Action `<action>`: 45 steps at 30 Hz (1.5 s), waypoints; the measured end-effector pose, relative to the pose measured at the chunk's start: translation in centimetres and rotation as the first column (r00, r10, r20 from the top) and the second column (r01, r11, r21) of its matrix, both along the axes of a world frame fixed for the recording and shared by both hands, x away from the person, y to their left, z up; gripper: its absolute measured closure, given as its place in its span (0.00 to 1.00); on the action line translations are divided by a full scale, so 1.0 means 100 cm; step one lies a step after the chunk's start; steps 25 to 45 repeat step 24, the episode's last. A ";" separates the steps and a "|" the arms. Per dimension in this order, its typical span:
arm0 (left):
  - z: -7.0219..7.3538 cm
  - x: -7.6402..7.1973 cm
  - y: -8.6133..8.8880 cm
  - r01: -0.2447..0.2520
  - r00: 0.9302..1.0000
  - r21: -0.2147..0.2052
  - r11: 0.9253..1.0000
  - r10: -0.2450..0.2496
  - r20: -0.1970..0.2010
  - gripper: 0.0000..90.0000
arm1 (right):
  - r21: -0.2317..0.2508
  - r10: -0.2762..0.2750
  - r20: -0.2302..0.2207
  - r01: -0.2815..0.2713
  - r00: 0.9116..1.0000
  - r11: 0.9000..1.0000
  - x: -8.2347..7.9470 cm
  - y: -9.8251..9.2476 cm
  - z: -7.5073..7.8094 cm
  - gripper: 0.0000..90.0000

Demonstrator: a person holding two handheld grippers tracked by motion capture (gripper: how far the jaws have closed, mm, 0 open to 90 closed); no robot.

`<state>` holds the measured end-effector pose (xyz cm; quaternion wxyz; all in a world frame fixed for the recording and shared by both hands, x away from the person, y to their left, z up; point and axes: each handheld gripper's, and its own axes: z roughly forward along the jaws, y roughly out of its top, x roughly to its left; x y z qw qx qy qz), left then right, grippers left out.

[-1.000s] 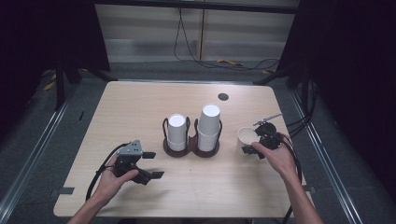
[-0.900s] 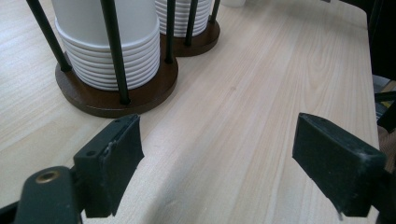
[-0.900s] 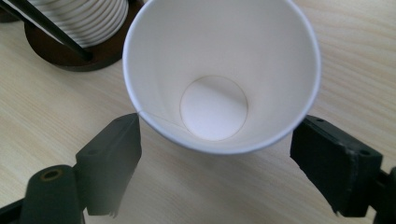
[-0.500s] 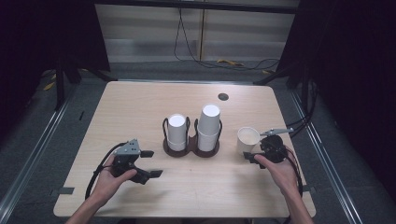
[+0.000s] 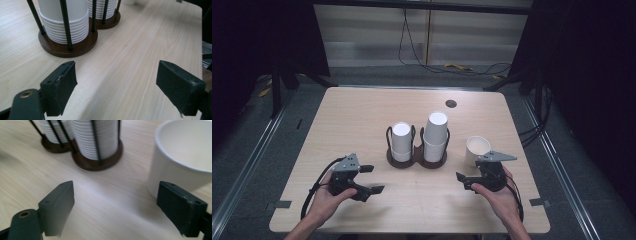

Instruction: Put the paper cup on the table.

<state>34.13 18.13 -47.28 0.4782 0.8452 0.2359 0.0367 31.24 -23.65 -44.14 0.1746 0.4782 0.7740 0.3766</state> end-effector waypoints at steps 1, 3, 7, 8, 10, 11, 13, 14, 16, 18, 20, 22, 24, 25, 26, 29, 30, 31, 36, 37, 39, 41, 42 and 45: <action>-0.002 -0.002 -0.001 -0.003 1.000 0.000 1.000 0.003 -0.003 0.18 | 0.010 0.013 0.004 -0.013 1.000 1.000 -0.001 0.003 0.001 0.15; -0.007 -0.004 -0.003 0.007 1.000 0.017 1.000 -0.007 -0.003 0.18 | 0.024 0.031 0.025 -0.031 0.999 0.999 -0.003 0.010 0.002 0.15; -0.011 -0.009 -0.005 0.014 1.000 0.020 1.000 -0.014 -0.006 0.18 | 0.046 0.059 0.051 -0.062 0.997 0.997 -0.004 0.021 0.002 0.16; -0.012 -0.010 -0.005 0.004 1.000 0.008 1.000 -0.004 -0.015 0.18 | 0.061 0.064 0.056 -0.067 0.996 0.996 -0.004 0.025 0.001 0.16; -0.012 -0.011 -0.004 -0.011 1.000 -0.009 1.000 0.011 -0.024 0.18 | 0.073 0.074 0.070 -0.079 0.995 0.994 -0.005 0.033 -0.001 0.17; -0.012 -0.011 -0.003 -0.018 1.000 -0.012 1.000 0.017 -0.019 0.18 | 0.080 0.080 0.074 -0.086 0.994 0.993 -0.005 0.035 -0.003 0.17; -0.013 -0.012 -0.003 -0.030 0.999 -0.029 0.999 0.030 -0.024 0.18 | 0.097 0.088 0.082 -0.096 0.993 0.991 -0.007 0.041 -0.008 0.17; -0.013 -0.012 -0.002 -0.030 0.999 -0.034 0.999 0.029 -0.026 0.18 | 0.104 0.088 0.085 -0.097 0.992 0.990 -0.007 0.043 -0.010 0.17; -0.013 -0.012 -0.001 -0.037 0.999 -0.035 0.999 0.036 -0.023 0.18 | 0.121 0.090 0.086 -0.100 0.992 0.988 -0.009 0.048 -0.014 0.17; -0.014 -0.012 -0.001 -0.047 0.998 -0.047 0.998 0.046 -0.030 0.18 | 0.110 0.101 0.079 -0.110 0.992 0.988 -0.010 0.052 -0.016 0.17; -0.014 -0.011 -0.001 -0.051 0.998 -0.051 0.997 0.049 -0.032 0.18 | 0.127 0.106 0.078 -0.115 0.991 0.985 -0.011 0.054 -0.018 0.17; -0.014 -0.011 -0.001 -0.055 0.998 -0.056 0.997 0.053 -0.032 0.18 | 0.122 0.116 0.093 -0.127 0.989 0.984 -0.014 0.058 -0.022 0.17; -0.015 -0.011 -0.001 -0.052 0.998 -0.062 0.997 0.050 -0.043 0.18 | 0.118 0.123 0.084 -0.133 0.989 0.984 -0.015 0.060 -0.024 0.17; -0.015 -0.011 -0.001 -0.052 0.998 -0.062 0.997 0.050 -0.043 0.18 | 0.118 0.123 0.084 -0.133 0.989 0.984 -0.015 0.060 -0.024 0.17; -0.015 -0.011 -0.001 -0.052 0.998 -0.062 0.997 0.050 -0.043 0.18 | 0.118 0.123 0.084 -0.133 0.989 0.984 -0.015 0.060 -0.024 0.17; -0.015 -0.011 -0.001 -0.052 0.998 -0.062 0.997 0.050 -0.043 0.18 | 0.118 0.123 0.084 -0.133 0.989 0.984 -0.015 0.060 -0.024 0.17; -0.015 -0.011 -0.001 -0.052 0.998 -0.062 0.997 0.050 -0.043 0.18 | 0.118 0.123 0.084 -0.133 0.989 0.984 -0.015 0.060 -0.024 0.17; -0.015 -0.011 -0.001 -0.052 0.998 -0.062 0.997 0.050 -0.043 0.18 | 0.118 0.123 0.084 -0.133 0.989 0.984 -0.015 0.060 -0.024 0.17; -0.015 -0.011 -0.001 -0.052 0.998 -0.062 0.997 0.050 -0.043 0.18 | 0.118 0.123 0.084 -0.133 0.989 0.984 -0.015 0.060 -0.024 0.17; -0.015 -0.011 -0.001 -0.052 0.998 -0.062 0.997 0.050 -0.043 0.18 | 0.118 0.123 0.084 -0.133 0.989 0.984 -0.015 0.060 -0.024 0.17; -0.015 -0.011 -0.001 -0.052 0.998 -0.062 0.997 0.050 -0.043 0.18 | 0.118 0.123 0.084 -0.133 0.989 0.984 -0.015 0.060 -0.024 0.17; -0.015 -0.011 -0.001 -0.052 0.998 -0.062 0.997 0.050 -0.043 0.18 | 0.118 0.123 0.084 -0.133 0.989 0.984 -0.015 0.060 -0.024 0.17; -0.015 -0.011 -0.001 -0.052 0.998 -0.062 0.997 0.050 -0.043 0.18 | 0.118 0.123 0.084 -0.133 0.989 0.984 -0.015 0.060 -0.024 0.17; -0.015 -0.011 -0.001 -0.052 0.998 -0.062 0.997 0.050 -0.043 0.18 | 0.118 0.123 0.084 -0.133 0.989 0.984 -0.015 0.060 -0.024 0.17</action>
